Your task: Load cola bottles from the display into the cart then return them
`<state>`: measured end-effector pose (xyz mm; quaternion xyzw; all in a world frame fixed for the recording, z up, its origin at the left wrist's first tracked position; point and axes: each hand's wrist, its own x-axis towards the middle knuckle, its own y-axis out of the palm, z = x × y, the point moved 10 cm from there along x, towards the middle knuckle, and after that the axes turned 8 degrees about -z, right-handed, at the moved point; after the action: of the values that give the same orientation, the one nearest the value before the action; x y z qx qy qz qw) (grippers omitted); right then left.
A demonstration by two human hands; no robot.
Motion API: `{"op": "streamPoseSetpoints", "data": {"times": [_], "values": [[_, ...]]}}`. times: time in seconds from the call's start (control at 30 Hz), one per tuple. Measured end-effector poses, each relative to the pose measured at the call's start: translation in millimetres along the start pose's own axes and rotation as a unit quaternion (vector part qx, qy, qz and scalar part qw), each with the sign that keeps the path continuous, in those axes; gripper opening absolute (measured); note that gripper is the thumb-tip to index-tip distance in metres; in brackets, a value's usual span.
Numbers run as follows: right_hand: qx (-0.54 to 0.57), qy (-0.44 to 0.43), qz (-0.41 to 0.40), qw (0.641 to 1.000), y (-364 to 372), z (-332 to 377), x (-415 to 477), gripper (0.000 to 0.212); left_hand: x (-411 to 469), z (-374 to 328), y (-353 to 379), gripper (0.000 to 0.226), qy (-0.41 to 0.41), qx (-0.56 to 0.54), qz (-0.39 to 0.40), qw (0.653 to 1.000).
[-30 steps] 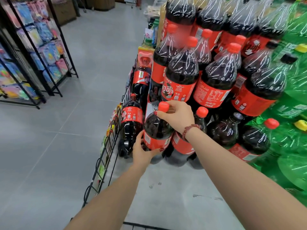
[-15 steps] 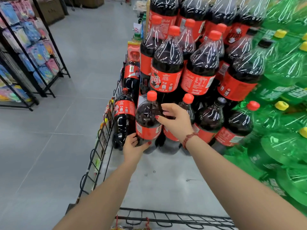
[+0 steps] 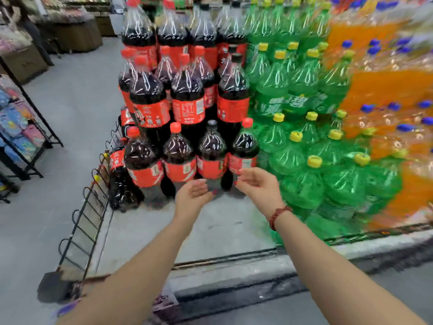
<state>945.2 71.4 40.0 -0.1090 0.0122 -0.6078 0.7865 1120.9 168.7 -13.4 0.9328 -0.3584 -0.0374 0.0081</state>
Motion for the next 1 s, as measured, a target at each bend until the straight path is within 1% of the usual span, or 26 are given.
{"op": "streamPoseSetpoints", "data": {"times": [0.1, 0.2, 0.3, 0.4, 0.5, 0.7, 0.87, 1.0], "values": [[0.011, 0.001, -0.036, 0.999, -72.8, -8.9, -22.5, 0.026, -48.1, -15.6, 59.6, 0.035, 0.035, 0.016, 0.052, 0.998], [0.031, 0.007, -0.093, 0.995, -153.5, -19.4, -48.8, 0.024, -96.7, -23.1, 128.4, 0.032, 0.050, 0.022, 0.117, 0.992], [0.022, 0.018, -0.152, 0.988, -237.5, -33.3, -78.6, 0.022, -150.3, -24.9, 204.0, 0.034, 0.074, 0.058, 0.206, 0.974], [0.020, 0.031, -0.220, 0.975, -321.2, -51.0, -111.5, 0.022, -204.2, -19.4, 274.6, 0.036, 0.080, 0.070, 0.285, 0.953], [0.041, 0.060, -0.305, 0.950, -399.2, -70.0, -149.3, 0.021, -256.7, -13.3, 340.9, 0.038, 0.078, 0.072, 0.351, 0.930], [0.020, 0.087, -0.447, 0.890, -535.2, -100.0, -223.7, 0.021, -357.0, 13.1, 466.7, 0.039, 0.074, 0.078, 0.478, 0.872], [-0.001, 0.110, -0.528, 0.842, -623.8, -123.8, -267.6, 0.023, -423.0, 43.9, 567.6, 0.037, 0.063, 0.084, 0.563, 0.820], [-0.013, 0.130, -0.581, 0.803, -698.3, -138.7, -277.8, 0.018, -465.4, 52.4, 649.6, 0.036, 0.069, 0.077, 0.612, 0.784]]}}
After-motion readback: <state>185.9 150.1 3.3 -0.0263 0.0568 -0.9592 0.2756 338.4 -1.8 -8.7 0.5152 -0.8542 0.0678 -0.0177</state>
